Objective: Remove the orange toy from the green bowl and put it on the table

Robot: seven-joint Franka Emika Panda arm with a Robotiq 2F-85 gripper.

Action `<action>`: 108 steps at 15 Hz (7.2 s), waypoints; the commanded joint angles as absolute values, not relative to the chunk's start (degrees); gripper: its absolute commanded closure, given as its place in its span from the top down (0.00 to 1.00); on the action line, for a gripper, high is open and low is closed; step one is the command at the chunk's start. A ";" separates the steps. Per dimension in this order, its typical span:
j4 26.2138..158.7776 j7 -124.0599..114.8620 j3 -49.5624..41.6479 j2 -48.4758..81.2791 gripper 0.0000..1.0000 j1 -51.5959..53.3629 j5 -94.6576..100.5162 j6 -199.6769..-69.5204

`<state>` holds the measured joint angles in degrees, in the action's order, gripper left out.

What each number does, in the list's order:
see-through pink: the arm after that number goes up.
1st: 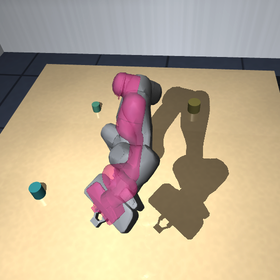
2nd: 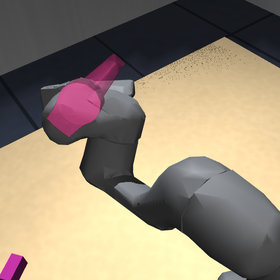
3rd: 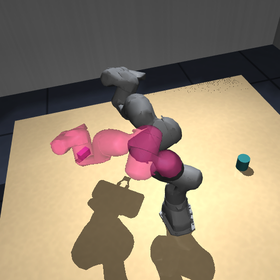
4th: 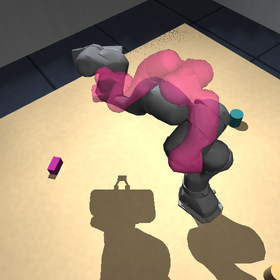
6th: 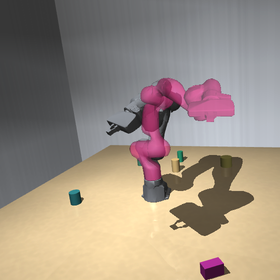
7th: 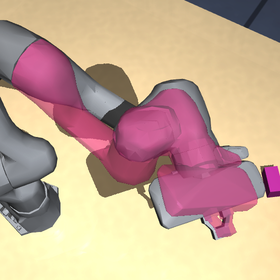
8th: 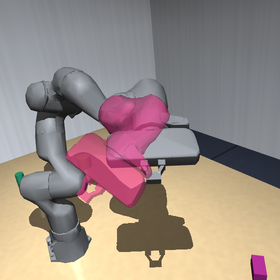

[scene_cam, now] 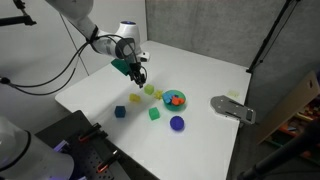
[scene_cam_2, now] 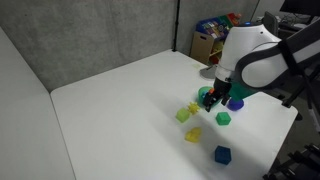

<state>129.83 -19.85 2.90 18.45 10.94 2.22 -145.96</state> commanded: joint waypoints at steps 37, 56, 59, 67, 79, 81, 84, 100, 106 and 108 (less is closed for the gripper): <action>95.53 -20.46 -7.68 48.59 0.26 0.09 -4.46 -145.26; 103.03 -18.66 -6.51 35.75 0.05 1.48 -3.98 -144.25; 106.83 -17.41 -4.94 31.34 0.05 1.69 -4.23 -143.74; 119.52 -10.48 1.27 19.61 0.05 2.14 -5.09 -142.99; 134.00 -8.93 4.20 19.30 0.05 5.90 -2.63 -152.16; 134.67 -10.04 3.22 20.96 0.05 7.26 -0.97 -155.26; 134.82 -11.27 1.17 24.18 0.05 9.19 1.69 -159.46; 134.11 -12.79 -6.60 29.96 0.64 15.94 4.35 -165.19; 132.35 -13.71 -6.44 28.74 1.00 14.61 3.79 -157.22; 132.07 -11.15 -4.08 26.59 1.00 11.34 2.31 -152.63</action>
